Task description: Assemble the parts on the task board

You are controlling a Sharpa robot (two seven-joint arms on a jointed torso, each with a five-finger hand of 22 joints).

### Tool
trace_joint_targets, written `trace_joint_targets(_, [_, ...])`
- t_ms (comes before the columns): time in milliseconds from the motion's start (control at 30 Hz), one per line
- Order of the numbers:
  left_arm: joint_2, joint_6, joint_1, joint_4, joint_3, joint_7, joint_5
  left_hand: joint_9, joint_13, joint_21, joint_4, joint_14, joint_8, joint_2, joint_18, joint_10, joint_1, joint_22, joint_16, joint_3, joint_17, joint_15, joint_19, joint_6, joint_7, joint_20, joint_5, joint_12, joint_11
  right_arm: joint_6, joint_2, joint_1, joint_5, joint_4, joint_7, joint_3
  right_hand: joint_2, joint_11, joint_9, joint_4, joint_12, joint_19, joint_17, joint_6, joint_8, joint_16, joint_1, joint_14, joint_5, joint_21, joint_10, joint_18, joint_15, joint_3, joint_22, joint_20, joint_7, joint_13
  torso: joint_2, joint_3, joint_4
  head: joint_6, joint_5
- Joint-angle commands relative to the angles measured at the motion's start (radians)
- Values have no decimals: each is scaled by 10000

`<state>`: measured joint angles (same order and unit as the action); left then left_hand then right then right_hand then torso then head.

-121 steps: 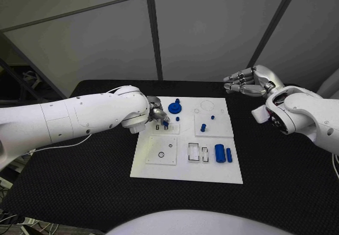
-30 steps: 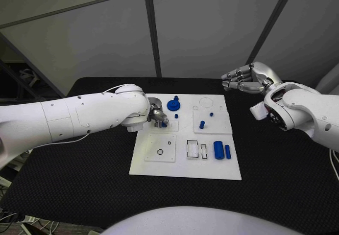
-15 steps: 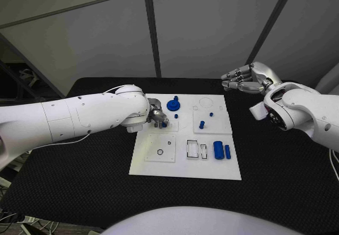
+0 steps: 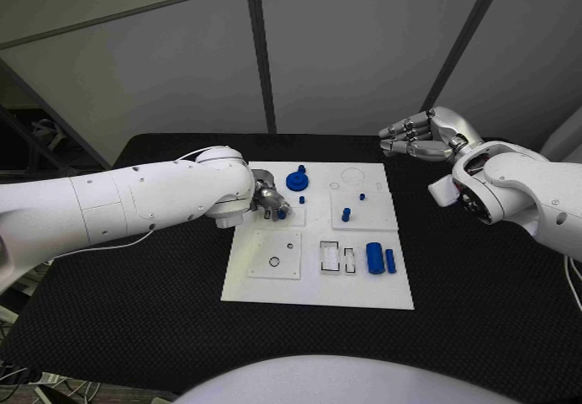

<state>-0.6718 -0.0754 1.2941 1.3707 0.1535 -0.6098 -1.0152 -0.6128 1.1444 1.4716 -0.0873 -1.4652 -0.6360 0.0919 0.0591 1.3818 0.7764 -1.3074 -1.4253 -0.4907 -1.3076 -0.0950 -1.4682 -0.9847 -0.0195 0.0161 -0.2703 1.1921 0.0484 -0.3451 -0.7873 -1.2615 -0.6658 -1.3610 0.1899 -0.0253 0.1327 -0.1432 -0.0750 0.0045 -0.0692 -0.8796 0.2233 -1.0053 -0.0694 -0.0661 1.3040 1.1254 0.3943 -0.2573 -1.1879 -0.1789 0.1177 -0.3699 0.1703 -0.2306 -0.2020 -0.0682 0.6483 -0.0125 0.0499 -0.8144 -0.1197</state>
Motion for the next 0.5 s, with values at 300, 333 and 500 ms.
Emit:
trace_joint_targets(300, [-21,199,4,3,1,-73,25,161,19,44,-241,-625,-64,-13,-267,35,-17,-1171,32,875,-1047,-85,-442,-49,24,-82,24,73,10,92,-9,-19,-12,27,8,7,-10,-33,4,32,15,37,-32,28,12,50,-94,-98,46,81,47,-33,22,63,-37,-78,-92,17,-1,-1,-4,25,-12])
trace_joint_targets(333, [-29,221,4,12,0,-72,25,174,21,44,-269,-626,-71,-15,-267,37,-9,-1172,32,958,-1048,-86,-442,-52,26,-83,24,77,12,95,-9,-19,-12,28,5,7,-9,-35,4,32,15,38,-36,31,12,50,-94,-104,47,88,49,-33,24,64,-41,-80,-92,17,-1,0,-4,21,-6])
trace_joint_targets(500, [-108,313,4,112,-14,-70,27,232,21,38,-366,-626,-99,-2,-266,39,69,-1173,32,1332,-1051,-93,-442,-54,34,-90,24,83,18,98,-12,-19,-12,39,-1,6,-10,-38,5,32,15,42,-48,38,13,51,-94,-125,47,111,55,-33,30,67,-56,-85,-96,17,-1,1,-8,36,-9])
